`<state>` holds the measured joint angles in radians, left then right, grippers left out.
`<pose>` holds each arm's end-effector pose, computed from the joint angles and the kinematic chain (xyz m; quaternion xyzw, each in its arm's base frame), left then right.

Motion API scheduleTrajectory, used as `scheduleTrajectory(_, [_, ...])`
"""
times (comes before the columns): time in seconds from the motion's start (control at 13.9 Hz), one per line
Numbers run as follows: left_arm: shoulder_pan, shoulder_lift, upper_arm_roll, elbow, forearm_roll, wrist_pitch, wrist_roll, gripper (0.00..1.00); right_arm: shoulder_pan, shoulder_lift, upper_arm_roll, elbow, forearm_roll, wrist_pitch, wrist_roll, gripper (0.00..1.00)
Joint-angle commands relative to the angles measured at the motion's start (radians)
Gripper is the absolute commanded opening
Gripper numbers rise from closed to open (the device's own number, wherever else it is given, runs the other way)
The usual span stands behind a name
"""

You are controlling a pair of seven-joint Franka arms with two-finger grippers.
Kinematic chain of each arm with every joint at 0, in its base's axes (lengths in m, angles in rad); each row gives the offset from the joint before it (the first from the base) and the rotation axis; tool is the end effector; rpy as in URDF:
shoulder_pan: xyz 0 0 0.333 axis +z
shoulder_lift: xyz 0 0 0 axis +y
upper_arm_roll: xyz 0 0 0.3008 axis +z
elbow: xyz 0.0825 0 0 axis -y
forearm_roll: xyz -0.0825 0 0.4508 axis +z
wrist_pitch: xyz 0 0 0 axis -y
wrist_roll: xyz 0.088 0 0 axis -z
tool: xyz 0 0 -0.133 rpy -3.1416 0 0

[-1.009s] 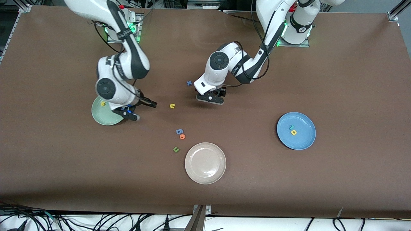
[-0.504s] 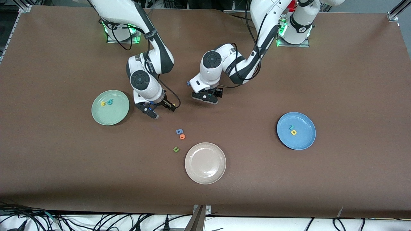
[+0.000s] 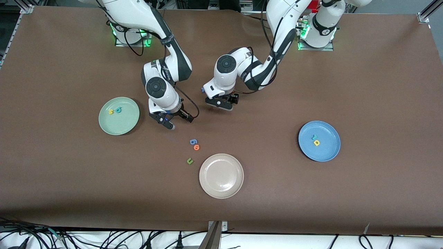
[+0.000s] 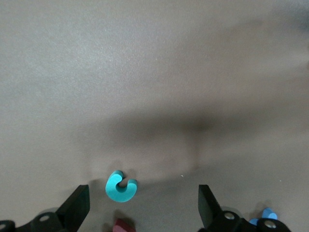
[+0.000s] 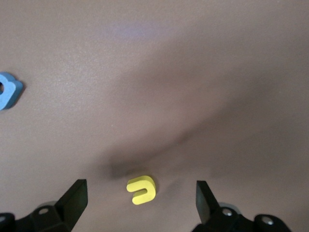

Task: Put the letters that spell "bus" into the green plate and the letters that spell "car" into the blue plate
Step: 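Reach the left gripper to the teal c while the right reaches yellow u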

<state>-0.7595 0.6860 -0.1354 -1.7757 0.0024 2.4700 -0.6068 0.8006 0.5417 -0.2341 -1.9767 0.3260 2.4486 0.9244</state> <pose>0.4332 -0.5403 0.0866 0.9907 -0.1290 -0.0234 0.0355 0.5395 0.3412 0.1007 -0.9565 0.2880 0.0431 0.0152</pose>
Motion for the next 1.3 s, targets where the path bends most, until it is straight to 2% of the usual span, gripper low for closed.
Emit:
scheduleTrajectory(0.0, [-0.015, -0.005, 0.014, -0.022, 0.030, 0.032, -0.007, 0.98, 0.032, 0.043, -0.008, 0.038, 0.034, 0.009, 0.007, 0.99])
scheduleTrajectory(0.07, [-0.014, -0.006, 0.014, -0.042, 0.030, 0.061, -0.007, 0.96, 0.035, 0.049, -0.008, 0.042, 0.035, 0.009, 0.007, 0.99])
scheduleTrajectory(0.29, [-0.012, -0.002, 0.014, -0.050, 0.030, 0.090, -0.005, 0.81, 0.037, 0.060, 0.015, 0.042, 0.053, 0.006, 0.005, 0.99])
scheduleTrajectory(0.43, [-0.009, -0.003, 0.014, -0.050, 0.030, 0.090, -0.007, 0.78, 0.032, 0.061, 0.018, 0.039, 0.054, 0.001, 0.001, 0.98])
scheduleTrajectory(0.58, [-0.007, -0.002, 0.014, -0.050, 0.030, 0.090, -0.005, 0.70, 0.032, 0.060, 0.018, 0.036, 0.054, -0.002, -0.009, 0.89])
scheduleTrajectory(0.65, [-0.004, 0.000, 0.016, -0.050, 0.030, 0.090, -0.005, 0.70, 0.032, 0.060, 0.018, 0.036, 0.054, -0.002, -0.009, 0.89])
scheduleTrajectory(0.72, [-0.004, 0.000, 0.016, -0.048, 0.030, 0.090, -0.005, 0.65, 0.031, 0.060, 0.018, 0.035, 0.054, -0.002, -0.012, 0.88])
scheduleTrajectory(0.79, [-0.004, 0.000, 0.016, -0.048, 0.028, 0.090, -0.005, 0.62, 0.029, 0.061, 0.018, 0.033, 0.054, -0.002, -0.019, 0.80])
scheduleTrajectory(0.86, [-0.004, 0.000, 0.016, -0.048, 0.030, 0.090, -0.005, 0.57, 0.029, 0.061, 0.018, 0.033, 0.054, -0.002, -0.021, 0.77])
scheduleTrajectory(1.22, [0.000, -0.002, 0.016, -0.048, 0.030, 0.089, -0.005, 0.45, 0.029, 0.066, 0.018, 0.027, 0.054, -0.002, -0.021, 0.78])
